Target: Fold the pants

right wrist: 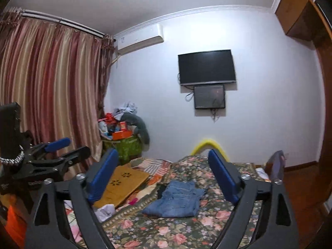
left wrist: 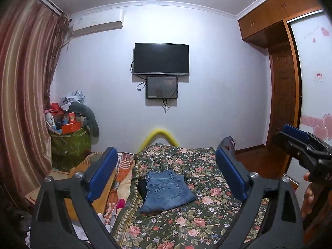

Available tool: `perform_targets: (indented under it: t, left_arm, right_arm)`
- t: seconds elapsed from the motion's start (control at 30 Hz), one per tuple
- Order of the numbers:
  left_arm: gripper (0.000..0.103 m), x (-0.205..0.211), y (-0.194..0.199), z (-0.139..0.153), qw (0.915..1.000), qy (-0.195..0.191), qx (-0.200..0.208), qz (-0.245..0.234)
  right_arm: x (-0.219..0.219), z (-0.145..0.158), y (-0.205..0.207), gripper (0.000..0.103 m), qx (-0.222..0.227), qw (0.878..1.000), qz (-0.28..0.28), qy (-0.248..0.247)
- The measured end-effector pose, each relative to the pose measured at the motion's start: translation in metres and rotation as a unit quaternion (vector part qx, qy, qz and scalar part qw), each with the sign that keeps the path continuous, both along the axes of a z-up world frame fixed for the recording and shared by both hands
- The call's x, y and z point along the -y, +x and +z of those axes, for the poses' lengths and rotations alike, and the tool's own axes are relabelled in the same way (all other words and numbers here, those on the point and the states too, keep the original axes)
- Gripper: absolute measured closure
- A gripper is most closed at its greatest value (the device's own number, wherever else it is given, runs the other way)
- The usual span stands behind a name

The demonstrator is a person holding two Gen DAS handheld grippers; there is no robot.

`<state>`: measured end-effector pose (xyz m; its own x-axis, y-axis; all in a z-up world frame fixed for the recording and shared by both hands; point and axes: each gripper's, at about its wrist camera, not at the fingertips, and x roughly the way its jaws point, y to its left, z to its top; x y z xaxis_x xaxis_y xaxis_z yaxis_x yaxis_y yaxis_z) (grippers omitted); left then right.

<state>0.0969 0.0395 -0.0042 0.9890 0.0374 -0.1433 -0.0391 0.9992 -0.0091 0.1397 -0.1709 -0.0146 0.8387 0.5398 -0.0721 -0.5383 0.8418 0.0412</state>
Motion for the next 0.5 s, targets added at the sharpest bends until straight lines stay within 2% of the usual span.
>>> perform_targets:
  t: [0.07, 0.1, 0.5]
  left_arm:
    - [0.001, 0.003, -0.004, 0.000, 1.0000, -0.003, 0.002, -0.001]
    - [0.001, 0.004, -0.006, 0.001, 1.0000, -0.003, 0.001, -0.002]
    - [0.001, 0.023, -0.013, -0.007, 0.9999, 0.015, 0.002, -0.002]
  right_arm:
    - [0.003, -0.001, -0.001, 0.001, -0.001, 1.000, -0.006, 0.004]
    - [0.004, -0.002, 0.000, 0.000, -0.004, 1.000, -0.006, 0.008]
    - [0.013, -0.009, -0.016, 0.000, -0.016, 1.000, -0.021, 0.016]
